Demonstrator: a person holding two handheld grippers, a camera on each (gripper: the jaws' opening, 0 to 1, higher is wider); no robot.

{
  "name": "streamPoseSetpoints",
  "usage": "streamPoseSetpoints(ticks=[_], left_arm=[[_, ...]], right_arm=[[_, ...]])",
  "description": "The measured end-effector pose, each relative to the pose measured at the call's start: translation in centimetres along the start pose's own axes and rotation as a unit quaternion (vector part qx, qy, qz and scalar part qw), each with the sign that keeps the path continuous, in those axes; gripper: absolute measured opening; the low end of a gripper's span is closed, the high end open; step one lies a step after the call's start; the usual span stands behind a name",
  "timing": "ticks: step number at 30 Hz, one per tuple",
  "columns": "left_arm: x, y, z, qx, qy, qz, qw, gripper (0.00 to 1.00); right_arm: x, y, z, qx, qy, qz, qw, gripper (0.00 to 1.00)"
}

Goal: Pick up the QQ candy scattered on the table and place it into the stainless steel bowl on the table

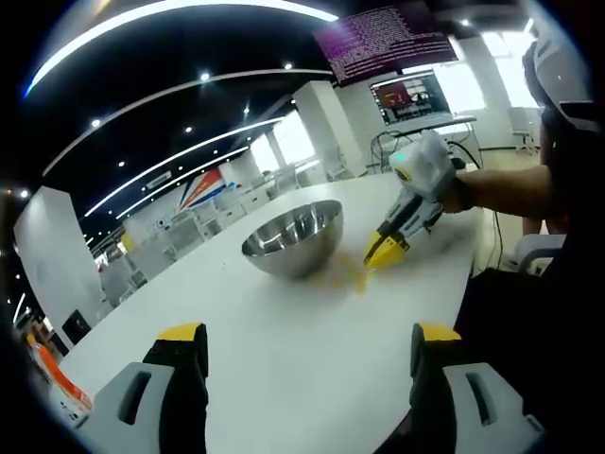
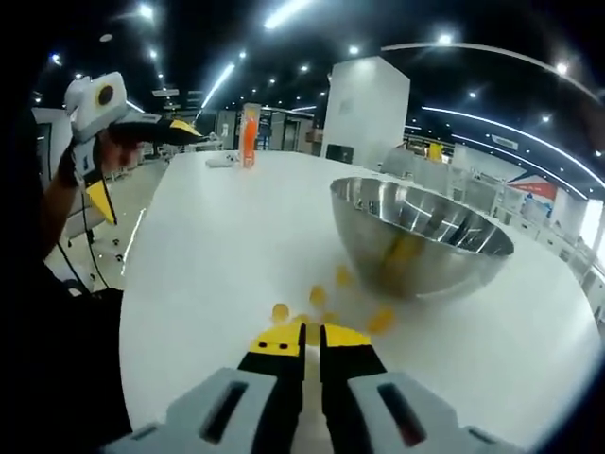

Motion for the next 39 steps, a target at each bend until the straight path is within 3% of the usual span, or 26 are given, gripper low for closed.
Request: streamPoseSetpoints(ticks=[26, 39], left_arm=[[0.3, 0.0, 0.3, 0.001, -0.005, -0.003, 1.0, 0.89], [0.4, 0.1, 0.4, 0.004, -0.006, -0.004, 1.0, 0.89]], right_arm=[[7.6, 1.7, 7.1, -0.011, -0.1, 0.048, 0.9938, 0.06], [11.2, 0.2, 10.2, -0.046, -0.147, 0.066, 0.9859, 0.06]])
Point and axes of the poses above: the point that each gripper's makers call its tool centre point, and the gripper's own axes: z roughly backward along the fingers, y roughly to its left, x roughly out of its top, the point moved 7 cm from there along z, roughly backward along the fingers, and after that the axes turned 12 degrees about y, right-handed, at the moved point
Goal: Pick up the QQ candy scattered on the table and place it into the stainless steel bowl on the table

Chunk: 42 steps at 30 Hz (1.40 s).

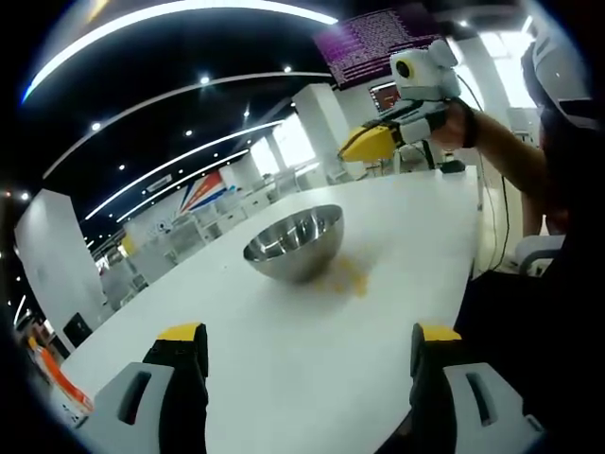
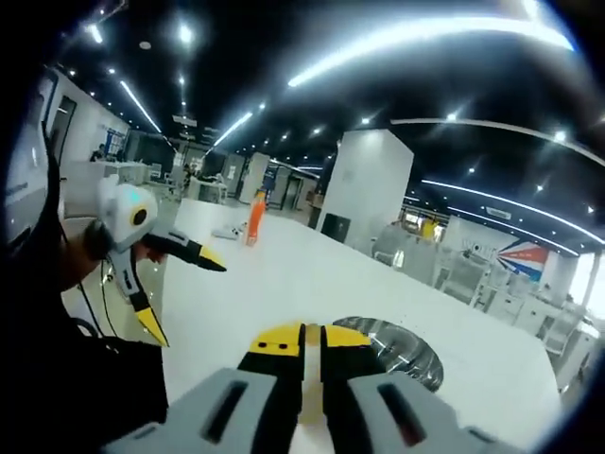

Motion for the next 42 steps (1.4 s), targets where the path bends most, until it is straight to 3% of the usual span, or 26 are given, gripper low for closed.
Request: streamPoseSetpoints(ticks=[10, 26, 30, 42], left_arm=[[-0.1, -0.1, 0.0, 0.0, 0.002, 0.0, 1.0, 0.89], [-0.3, -0.2, -0.2, -0.001, 0.003, 0.003, 1.0, 0.89], [-0.4, -0.1, -0.2, 0.0, 0.003, 0.005, 1.0, 0.89], [-0.5, 0.1, -0.3, 0.0, 0.006, 0.003, 1.0, 0.89]], right_arm=[[2.0, -1.6, 0.3, -0.024, -0.021, -0.006, 0.9995, 0.06], [3.2, -4.4, -0.9, -0.07, -0.025, -0.006, 0.9972, 0.06], [2.5, -5.6, -2.0, -0.097, -0.007, 0.004, 0.9952, 0.06], [-0.6, -7.8, -4.8, -0.103, 0.026, -0.036, 0.9936, 0.06]])
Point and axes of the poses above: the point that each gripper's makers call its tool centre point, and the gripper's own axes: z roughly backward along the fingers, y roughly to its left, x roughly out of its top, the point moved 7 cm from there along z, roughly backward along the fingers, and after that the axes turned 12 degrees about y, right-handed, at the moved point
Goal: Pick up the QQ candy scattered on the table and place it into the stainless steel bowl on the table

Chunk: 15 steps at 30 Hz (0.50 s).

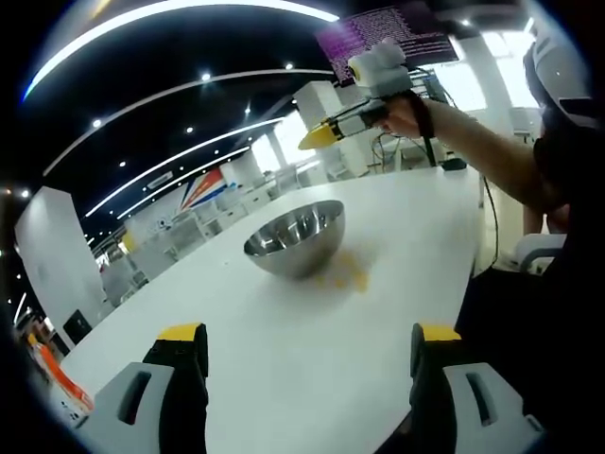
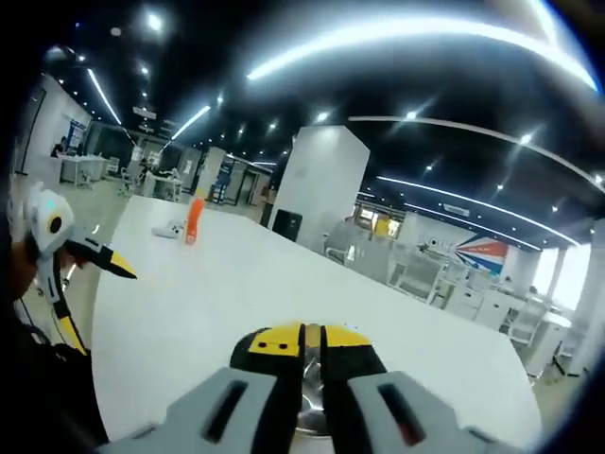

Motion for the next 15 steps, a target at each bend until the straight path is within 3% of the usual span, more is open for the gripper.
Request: streamPoseSetpoints(ticks=[15], left_arm=[[-0.1, -0.1, -0.3, -0.003, 0.003, 0.001, 1.0, 0.89]], right_arm=[[-5.1, -1.1, -4.6, -0.009, 0.058, -0.026, 0.9979, 0.06]])
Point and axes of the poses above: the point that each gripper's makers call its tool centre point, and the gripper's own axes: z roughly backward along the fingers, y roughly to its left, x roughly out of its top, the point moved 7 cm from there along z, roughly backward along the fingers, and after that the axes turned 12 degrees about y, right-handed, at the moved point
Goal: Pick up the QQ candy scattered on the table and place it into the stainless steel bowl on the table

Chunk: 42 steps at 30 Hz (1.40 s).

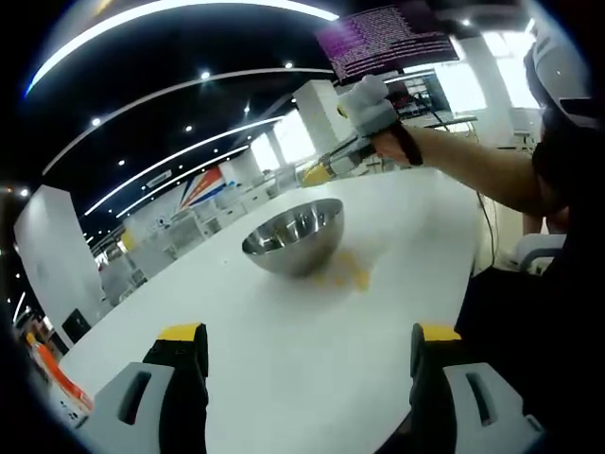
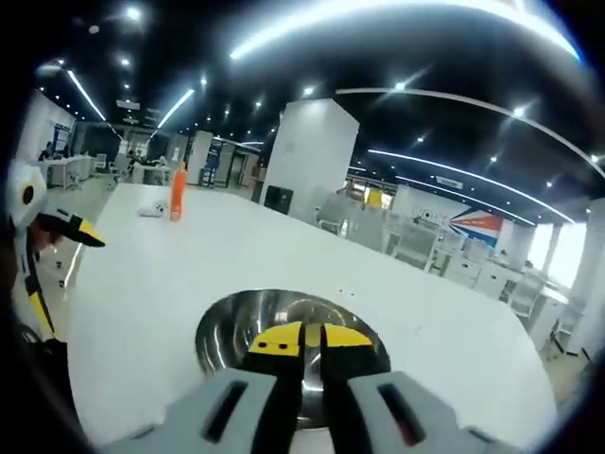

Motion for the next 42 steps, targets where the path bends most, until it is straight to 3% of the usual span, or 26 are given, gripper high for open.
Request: streamPoseSetpoints(ticks=[11, 27, 31, 42], left_arm=[[-0.2, 0.0, 0.0, -0.001, 0.003, 0.0, 1.0, 0.89], [-0.4, 0.2, 0.1, 0.0, 0.003, 0.002, 1.0, 0.89], [-0.4, 0.1, 0.2, 0.002, 0.004, 0.0, 1.0, 0.89], [-0.3, 0.2, 0.3, 0.002, 0.001, 0.001, 1.0, 0.89]], right_arm=[[-2.3, 0.2, -1.7, 0.0, 0.026, -0.009, 0.9996, 0.06], [-2.7, 0.4, -1.5, 0.006, 0.027, -0.023, 0.9993, 0.08], [-2.4, 0.4, -1.4, 0.006, 0.015, -0.027, 0.9995, 0.17], [-2.3, 0.5, -1.2, 0.004, 0.014, -0.023, 0.9996, 0.17]])
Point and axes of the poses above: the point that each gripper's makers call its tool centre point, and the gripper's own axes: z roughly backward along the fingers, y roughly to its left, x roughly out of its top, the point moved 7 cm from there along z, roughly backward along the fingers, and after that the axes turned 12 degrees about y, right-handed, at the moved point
